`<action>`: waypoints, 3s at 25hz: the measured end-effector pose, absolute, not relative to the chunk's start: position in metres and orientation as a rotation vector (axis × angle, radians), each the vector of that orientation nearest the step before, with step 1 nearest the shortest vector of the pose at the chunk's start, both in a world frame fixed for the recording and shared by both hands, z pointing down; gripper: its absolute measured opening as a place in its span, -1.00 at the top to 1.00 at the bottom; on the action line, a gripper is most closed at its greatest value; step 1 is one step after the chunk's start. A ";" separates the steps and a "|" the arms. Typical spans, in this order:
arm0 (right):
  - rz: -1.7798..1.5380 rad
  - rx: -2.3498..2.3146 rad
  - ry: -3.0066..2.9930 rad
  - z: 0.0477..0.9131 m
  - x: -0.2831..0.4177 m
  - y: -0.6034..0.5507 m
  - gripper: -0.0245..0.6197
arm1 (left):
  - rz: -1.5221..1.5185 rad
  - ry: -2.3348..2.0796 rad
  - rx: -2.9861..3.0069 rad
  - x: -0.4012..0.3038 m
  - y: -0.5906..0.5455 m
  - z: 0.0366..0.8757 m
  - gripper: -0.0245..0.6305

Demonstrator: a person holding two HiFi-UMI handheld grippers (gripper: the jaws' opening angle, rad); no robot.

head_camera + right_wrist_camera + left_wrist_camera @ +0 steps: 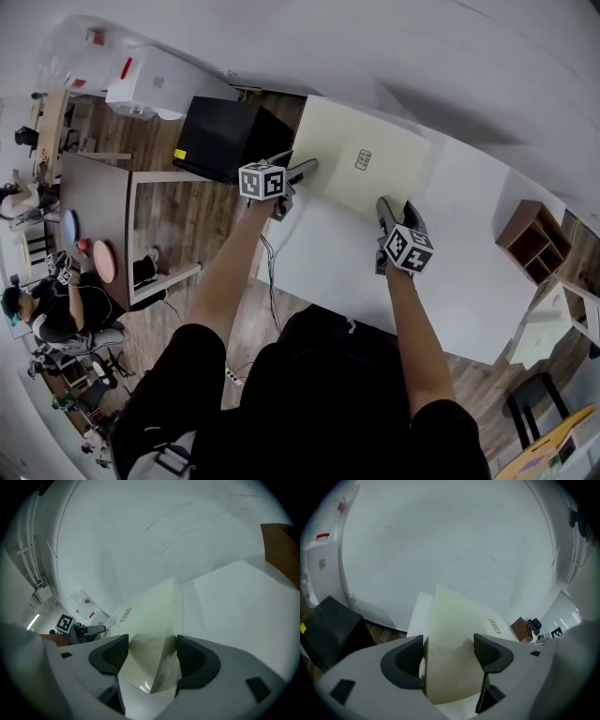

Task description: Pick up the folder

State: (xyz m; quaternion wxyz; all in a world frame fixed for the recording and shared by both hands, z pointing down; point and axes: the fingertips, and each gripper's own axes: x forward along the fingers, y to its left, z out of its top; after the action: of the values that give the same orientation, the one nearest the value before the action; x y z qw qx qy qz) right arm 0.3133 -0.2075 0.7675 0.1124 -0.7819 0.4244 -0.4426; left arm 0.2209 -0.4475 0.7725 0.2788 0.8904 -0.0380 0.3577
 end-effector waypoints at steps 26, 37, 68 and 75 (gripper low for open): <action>-0.842 -2.460 1.655 0.632 0.252 -0.142 -0.02 | 0.539 -0.391 2.579 0.094 -0.348 0.649 -0.07; -0.529 -2.441 1.841 0.537 0.156 -0.090 -0.02 | 0.246 -0.526 2.735 -0.018 -0.279 0.541 -0.07; -0.047 -2.579 1.773 0.411 -0.037 0.099 -0.02 | -0.126 -0.423 2.823 -0.194 -0.100 0.438 -0.07; -0.037 -2.621 1.620 0.409 -0.023 0.168 -0.02 | -0.101 -0.331 2.879 -0.166 -0.043 0.427 -0.07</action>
State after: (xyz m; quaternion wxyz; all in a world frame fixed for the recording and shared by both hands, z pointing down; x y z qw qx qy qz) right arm -0.0230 0.1677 0.4091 0.0300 -0.8502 0.5255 -0.0119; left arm -0.1657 -0.0430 0.4266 0.1206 0.9856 -0.1134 -0.0346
